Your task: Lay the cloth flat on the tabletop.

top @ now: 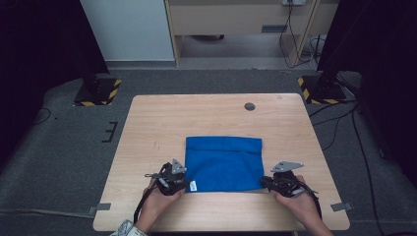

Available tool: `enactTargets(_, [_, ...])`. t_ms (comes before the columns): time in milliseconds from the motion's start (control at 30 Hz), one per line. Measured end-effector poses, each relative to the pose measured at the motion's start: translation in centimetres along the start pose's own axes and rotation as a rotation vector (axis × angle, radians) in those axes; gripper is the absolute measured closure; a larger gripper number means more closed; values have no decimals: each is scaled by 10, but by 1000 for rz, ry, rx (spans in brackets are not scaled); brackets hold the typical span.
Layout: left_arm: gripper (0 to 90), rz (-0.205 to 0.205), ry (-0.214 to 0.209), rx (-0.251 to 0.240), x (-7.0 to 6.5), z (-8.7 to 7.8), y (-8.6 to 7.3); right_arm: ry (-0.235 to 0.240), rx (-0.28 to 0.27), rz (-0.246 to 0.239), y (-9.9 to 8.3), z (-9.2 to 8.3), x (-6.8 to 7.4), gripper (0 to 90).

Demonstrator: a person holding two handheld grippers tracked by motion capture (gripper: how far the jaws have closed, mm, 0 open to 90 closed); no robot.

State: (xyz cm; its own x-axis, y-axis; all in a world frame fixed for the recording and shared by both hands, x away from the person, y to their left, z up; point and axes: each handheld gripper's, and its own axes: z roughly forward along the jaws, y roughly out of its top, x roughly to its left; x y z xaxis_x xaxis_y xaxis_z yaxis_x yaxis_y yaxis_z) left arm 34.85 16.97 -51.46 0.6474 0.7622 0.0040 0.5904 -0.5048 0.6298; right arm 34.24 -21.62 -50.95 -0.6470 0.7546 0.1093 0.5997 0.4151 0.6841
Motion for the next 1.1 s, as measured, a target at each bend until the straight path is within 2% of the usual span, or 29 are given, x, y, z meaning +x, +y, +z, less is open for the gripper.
enactTargets(67, [413,0,5,-26,2,-4,0,-5,-9,13,0,-4,-2,634])
enactTargets(167, [338,4,22,-66,5,-11,5,-13,-34,14,3,-9,-7,542])
enactTargets(267, [309,21,44,-119,9,-18,12,-30,-58,7,8,-11,-14,523])
enactTargets(333, [301,22,38,-165,13,-19,21,-55,-72,0,14,-7,-21,522])
enactTargets(400, [301,31,55,-184,17,-17,28,-80,-83,7,21,0,-29,533])
enactTargets(567, [322,20,72,-197,31,-6,46,-117,-108,50,41,22,-46,586])
enactTargets(667, [336,11,76,-201,40,3,53,-144,-112,43,52,36,-53,587])
enactTargets(700, [341,11,76,-201,40,3,53,-144,-112,43,52,36,-53,587])
enactTargets(767, [352,-2,78,-218,50,14,59,-163,-121,43,61,49,-57,553])
enactTargets(833, [355,-20,79,-211,57,24,64,-188,-133,27,65,55,-61,577])
enactTargets(933, [372,-15,87,-205,63,35,68,-184,-147,44,68,65,-67,607])
enactTargets(1000, [386,-10,91,-204,66,39,68,-182,-153,35,68,67,-67,619])
enactTargets(1100, [440,-32,77,-177,71,44,66,-164,-138,20,67,70,-65,625])
